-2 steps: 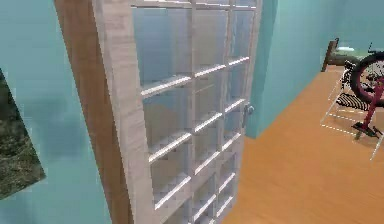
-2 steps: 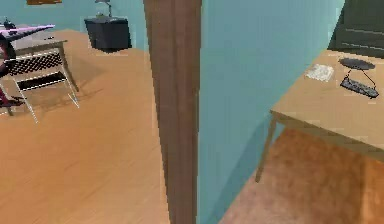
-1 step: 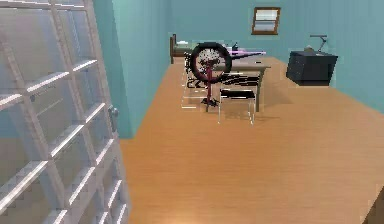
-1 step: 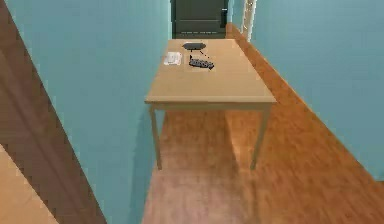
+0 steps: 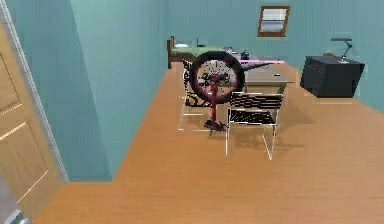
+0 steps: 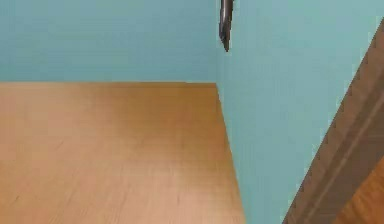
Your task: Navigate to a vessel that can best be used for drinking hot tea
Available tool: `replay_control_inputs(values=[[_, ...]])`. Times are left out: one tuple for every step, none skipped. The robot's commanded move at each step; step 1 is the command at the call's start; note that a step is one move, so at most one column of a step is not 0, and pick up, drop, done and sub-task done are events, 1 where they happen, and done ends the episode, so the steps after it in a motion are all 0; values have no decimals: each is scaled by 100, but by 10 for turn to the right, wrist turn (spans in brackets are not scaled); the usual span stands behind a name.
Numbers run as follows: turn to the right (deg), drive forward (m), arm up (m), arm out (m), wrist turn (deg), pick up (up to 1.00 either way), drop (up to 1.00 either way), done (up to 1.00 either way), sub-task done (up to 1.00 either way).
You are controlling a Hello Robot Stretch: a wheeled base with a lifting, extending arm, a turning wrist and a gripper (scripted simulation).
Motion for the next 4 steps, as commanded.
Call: replay_control_inputs(values=[[330,0,0,0,0,0,0,0,0],[0,100,0,0,0,0,0,0,0],[0,100,0,0,0,0,0,0,0],[30,0,0,0,0,0,0,0,0]])
